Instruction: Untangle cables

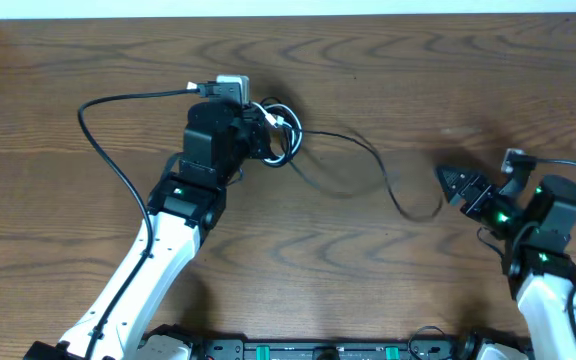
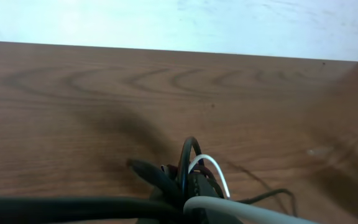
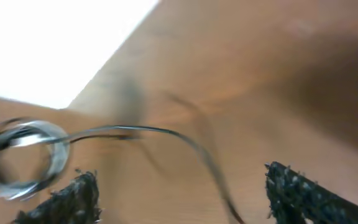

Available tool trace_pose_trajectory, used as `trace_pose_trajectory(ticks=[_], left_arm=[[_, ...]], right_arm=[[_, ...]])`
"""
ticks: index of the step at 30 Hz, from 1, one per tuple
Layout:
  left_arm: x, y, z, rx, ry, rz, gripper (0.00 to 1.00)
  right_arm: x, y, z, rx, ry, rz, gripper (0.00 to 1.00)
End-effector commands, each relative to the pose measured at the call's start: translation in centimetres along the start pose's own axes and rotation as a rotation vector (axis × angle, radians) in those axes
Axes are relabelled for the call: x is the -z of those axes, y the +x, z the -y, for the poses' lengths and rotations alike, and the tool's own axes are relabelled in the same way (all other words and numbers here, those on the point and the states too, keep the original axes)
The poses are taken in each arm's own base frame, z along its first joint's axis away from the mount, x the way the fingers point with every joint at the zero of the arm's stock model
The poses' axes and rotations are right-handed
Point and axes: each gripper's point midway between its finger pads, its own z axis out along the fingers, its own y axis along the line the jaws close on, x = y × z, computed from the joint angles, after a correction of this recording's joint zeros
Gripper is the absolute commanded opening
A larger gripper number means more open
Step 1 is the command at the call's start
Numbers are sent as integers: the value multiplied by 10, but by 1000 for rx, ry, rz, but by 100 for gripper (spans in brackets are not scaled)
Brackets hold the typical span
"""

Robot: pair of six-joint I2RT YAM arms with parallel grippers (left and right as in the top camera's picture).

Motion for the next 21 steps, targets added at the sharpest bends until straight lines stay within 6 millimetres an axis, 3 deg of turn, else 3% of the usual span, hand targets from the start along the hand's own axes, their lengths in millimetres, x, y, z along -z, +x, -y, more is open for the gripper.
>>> trace_pose_trajectory(ticks=[1,6,10,15,21], left_arm=[[5,-12,4,24,2,30,7],[5,-14,4,109,4,38,8],[5,-10,17,130,78,7,8],[11,3,50,146,269,-84,8],[13,5,55,261,292,-115,8]], right_arm=[[16,1,-53,88,-199,-17,99],[33,-2,-87,116,-255,40,99],[36,24,-124,235,-362,-18,99],[17,58,-146,261,-386,-102,99],[-14,98,-159,308,-354,-170,98]])
